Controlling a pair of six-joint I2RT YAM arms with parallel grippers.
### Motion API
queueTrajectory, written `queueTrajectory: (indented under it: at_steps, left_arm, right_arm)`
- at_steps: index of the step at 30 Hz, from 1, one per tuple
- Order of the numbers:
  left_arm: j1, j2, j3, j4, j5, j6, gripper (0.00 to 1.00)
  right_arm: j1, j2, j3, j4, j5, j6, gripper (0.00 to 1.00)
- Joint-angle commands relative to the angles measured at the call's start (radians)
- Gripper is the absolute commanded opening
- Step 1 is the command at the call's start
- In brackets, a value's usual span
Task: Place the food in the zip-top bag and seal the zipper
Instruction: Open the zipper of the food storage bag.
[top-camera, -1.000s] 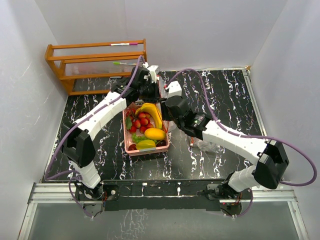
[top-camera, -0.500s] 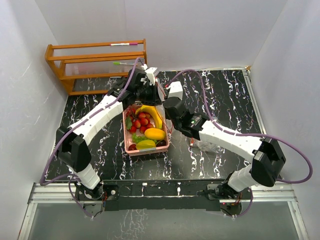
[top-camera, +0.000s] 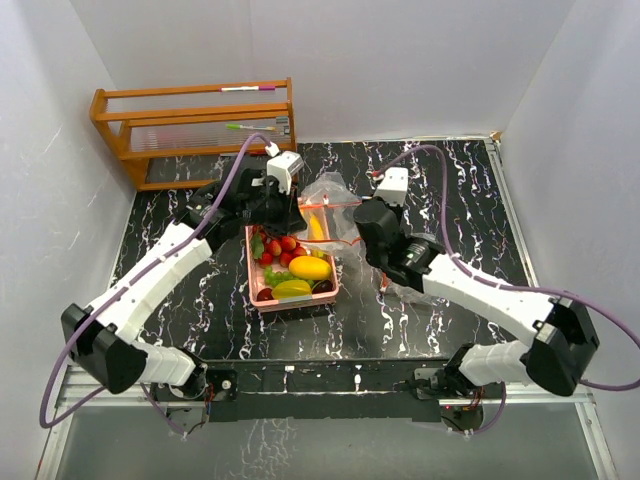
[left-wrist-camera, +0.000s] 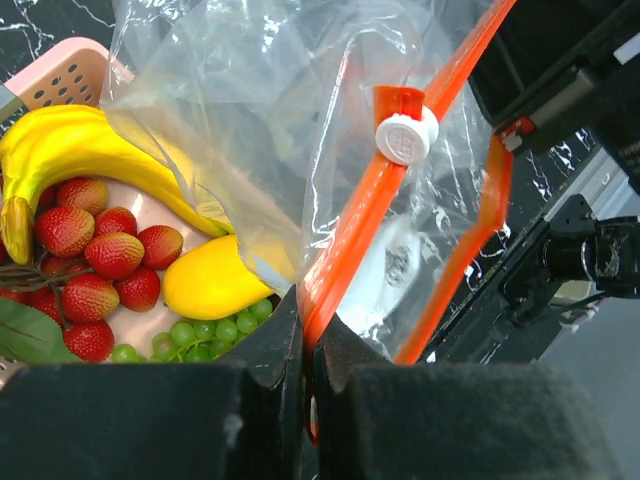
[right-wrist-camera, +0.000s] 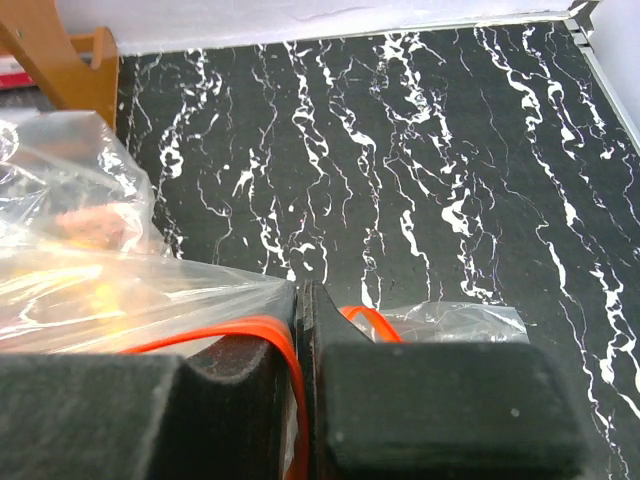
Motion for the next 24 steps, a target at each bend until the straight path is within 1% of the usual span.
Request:
queueTrajectory:
  at_steps: [1, 3, 5, 7, 10, 11, 13, 16, 20, 24]
  left_arm:
    - [0.003, -0.062, -0.004, -0.107, -0.103, 0.045, 0.0]
    - [0.003, -0.041, -0.005, -0.116, -0.179, 0.043, 0.0]
    - [0.004, -0.007, 0.002, -0.114, -0.221, 0.035, 0.0]
    - [0.002, 0.02, 0.003, -0.089, -0.213, 0.023, 0.08]
    - [0.003, 0.045, -0.001, -0.031, -0.19, -0.003, 0.22]
    - [0.004, 0.048, -0.002, -0.01, -0.175, -0.013, 0.28]
    - [0.004, 0.046, -0.009, 0.052, -0.115, -0.036, 0.42]
    - [0.003, 0.026, -0.038, 0.174, 0.014, -0.088, 0.56]
    - [0.003, -0.031, -0.114, 0.378, 0.146, -0.191, 0.64]
    - [0.004, -0.041, -0.194, 0.523, 0.236, -0.304, 0.65]
  right_arm:
    - [-0.047, -0.096, -0.047, 0.027, 0.136, 0.03, 0.08]
    - [-0.049, -0.122, -0.057, 0.027, 0.115, 0.041, 0.08]
    - [-0.05, -0.142, -0.061, 0.024, 0.053, 0.048, 0.08]
    - [-0.05, -0.16, -0.066, 0.022, -0.004, 0.066, 0.08]
    - [-0.049, -0.202, -0.083, 0.038, -0.119, 0.092, 0.08]
    - [-0.049, -0.22, -0.098, 0.062, -0.167, 0.086, 0.08]
    - [-0.049, -0.252, -0.141, 0.173, -0.266, 0.053, 0.08]
    - [-0.049, -0.264, -0.169, 0.228, -0.337, 0.055, 0.08]
    - [-0.049, -0.243, -0.16, 0.233, -0.35, 0.075, 0.08]
    - [-0.05, -0.241, -0.164, 0.251, -0.332, 0.118, 0.08]
